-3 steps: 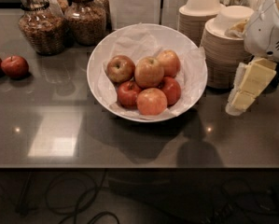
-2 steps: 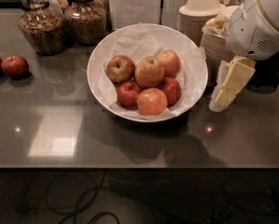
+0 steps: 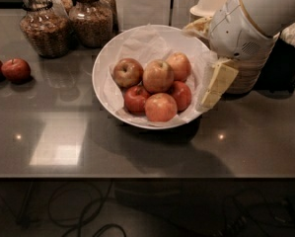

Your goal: Pick apple from white bowl

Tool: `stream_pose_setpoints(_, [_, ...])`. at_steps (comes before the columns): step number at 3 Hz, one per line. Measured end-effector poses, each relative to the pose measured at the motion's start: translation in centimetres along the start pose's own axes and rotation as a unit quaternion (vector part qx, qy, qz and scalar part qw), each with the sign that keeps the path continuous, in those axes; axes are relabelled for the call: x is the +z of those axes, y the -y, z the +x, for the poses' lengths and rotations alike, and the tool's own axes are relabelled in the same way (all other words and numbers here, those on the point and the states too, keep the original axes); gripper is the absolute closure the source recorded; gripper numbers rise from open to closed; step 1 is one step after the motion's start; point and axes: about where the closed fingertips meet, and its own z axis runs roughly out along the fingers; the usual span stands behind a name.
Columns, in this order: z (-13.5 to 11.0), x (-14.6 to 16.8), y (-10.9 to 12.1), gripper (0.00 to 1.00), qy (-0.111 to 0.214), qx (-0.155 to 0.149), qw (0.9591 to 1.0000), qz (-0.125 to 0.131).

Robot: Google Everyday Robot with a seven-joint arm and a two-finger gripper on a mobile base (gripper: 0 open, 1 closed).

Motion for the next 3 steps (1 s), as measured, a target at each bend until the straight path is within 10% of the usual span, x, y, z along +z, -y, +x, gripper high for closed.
stream_pose_setpoints(3, [-2.2,3.3,2.0,0.07,0.025,-0.038,0.9987,-0.023])
